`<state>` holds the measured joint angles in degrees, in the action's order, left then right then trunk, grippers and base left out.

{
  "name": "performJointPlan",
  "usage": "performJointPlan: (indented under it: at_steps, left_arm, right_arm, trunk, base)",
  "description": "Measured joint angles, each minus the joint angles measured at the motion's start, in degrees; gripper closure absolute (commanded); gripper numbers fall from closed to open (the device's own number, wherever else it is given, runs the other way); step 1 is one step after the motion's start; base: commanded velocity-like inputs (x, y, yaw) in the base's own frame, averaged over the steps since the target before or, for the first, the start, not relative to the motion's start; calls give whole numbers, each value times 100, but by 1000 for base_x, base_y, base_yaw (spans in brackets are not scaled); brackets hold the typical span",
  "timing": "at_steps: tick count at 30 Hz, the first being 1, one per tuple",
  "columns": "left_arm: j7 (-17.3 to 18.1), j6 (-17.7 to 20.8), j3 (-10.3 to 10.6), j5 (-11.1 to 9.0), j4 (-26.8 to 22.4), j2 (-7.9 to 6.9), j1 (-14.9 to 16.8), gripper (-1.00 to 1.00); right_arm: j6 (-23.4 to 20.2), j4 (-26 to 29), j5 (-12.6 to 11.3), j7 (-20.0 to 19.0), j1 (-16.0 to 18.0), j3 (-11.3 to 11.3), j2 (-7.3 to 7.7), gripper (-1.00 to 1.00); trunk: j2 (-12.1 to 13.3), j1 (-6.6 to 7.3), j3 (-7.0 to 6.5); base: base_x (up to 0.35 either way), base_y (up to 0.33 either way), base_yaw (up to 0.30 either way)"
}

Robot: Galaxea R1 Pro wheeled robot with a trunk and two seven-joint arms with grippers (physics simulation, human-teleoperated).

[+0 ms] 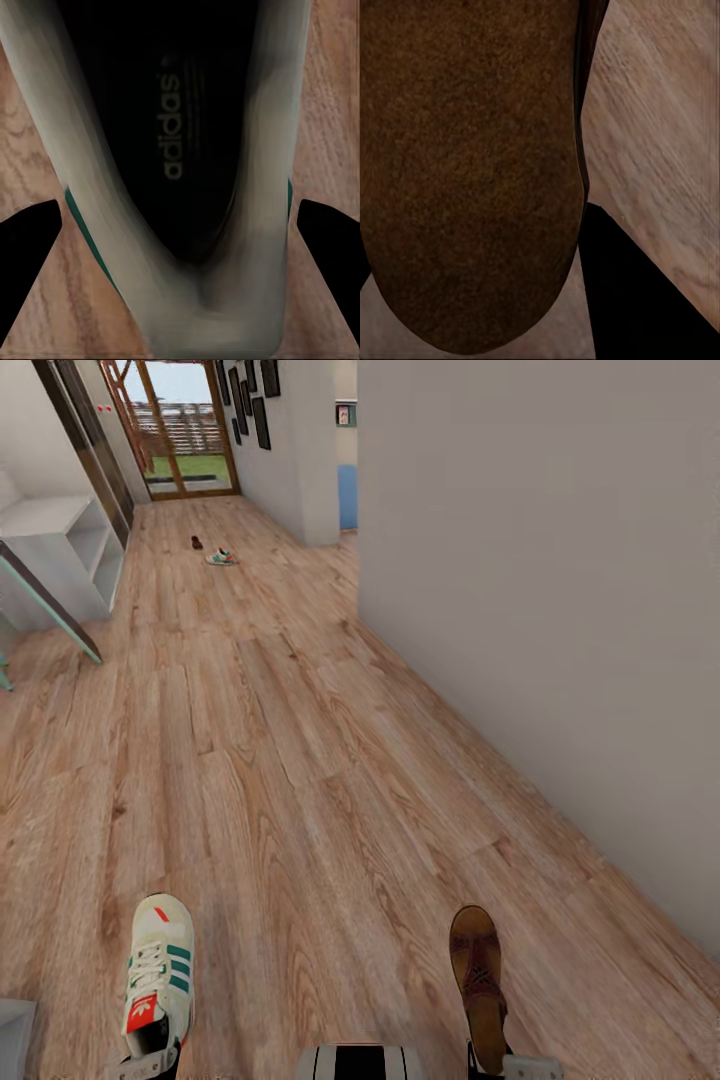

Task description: Pick up the two gym shoes and the two sandals from the corridor floor and place them onto the hallstand (shoe rack) in the corridor, making sure they are on the rack and not on the floor. Arrange them so the two gym shoes are next to each other and the two sandals are next to each other.

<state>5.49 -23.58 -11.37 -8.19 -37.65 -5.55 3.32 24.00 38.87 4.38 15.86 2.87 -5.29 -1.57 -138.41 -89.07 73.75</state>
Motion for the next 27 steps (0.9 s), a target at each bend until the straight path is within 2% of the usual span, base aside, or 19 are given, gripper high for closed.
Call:
performJointPlan:
  at_steps: [8,16,20,27]
  left_arm:
    - [0,0,-1,-4,1,0,0,100]
    - [0,-1,0,-8,0,0,-1,100]
    - [0,-1,-6,-10,-6,0,1,100]
    - [-8,0,-3,-9,-4,0,-1,100]
  right_arm:
    - [9,2,-5,4,0,0,-20,100]
    - [7,2,-8,4,0,-1,-36,100]
    - [9,3,-8,6,0,0,-38,100]
    - [12,2,-9,8,1,-6,-38,100]
  trunk:
    - [0,0,-72]
    - [0,1,-138]
    - [0,3,-167]
    - [0,5,-216]
  base:
    - [-230,-167,42]
    - [-189,-192,143]
    - [20,-259,186]
    - [201,-218,194]
